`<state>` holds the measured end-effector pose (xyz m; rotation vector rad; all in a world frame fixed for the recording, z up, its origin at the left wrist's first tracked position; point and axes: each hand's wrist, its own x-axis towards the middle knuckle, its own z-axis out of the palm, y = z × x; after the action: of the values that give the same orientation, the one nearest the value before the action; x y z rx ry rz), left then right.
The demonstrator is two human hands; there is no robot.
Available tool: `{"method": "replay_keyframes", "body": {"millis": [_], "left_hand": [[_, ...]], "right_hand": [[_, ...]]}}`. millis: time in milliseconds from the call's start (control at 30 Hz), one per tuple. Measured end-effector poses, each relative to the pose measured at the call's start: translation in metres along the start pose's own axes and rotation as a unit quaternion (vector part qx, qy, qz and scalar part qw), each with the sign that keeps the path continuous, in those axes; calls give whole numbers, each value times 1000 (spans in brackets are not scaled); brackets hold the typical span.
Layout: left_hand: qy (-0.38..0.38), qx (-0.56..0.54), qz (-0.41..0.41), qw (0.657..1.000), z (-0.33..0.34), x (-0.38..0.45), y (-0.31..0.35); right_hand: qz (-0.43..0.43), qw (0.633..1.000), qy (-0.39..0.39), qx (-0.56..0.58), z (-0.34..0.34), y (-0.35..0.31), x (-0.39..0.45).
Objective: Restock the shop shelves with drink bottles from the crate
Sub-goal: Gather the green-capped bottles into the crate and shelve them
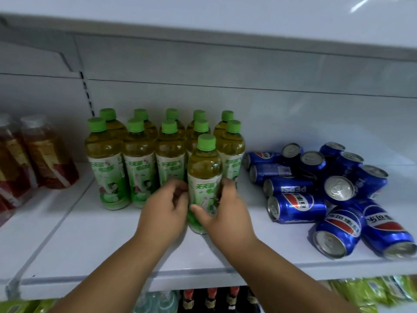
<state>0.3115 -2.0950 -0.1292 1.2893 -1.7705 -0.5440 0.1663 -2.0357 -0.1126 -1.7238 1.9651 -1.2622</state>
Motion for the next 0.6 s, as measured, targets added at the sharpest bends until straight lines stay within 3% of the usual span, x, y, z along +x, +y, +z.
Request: {"method": "replay_keyframes", "body": {"millis": [233, 600], "left_hand": [[-32, -51, 12, 998, 13, -14, 19], [-48, -18, 67, 996, 43, -8, 47]], "right_hand": [[-19, 998, 42, -33, -15, 17, -4], [-5, 997, 62, -55, -43, 36, 3]]}}
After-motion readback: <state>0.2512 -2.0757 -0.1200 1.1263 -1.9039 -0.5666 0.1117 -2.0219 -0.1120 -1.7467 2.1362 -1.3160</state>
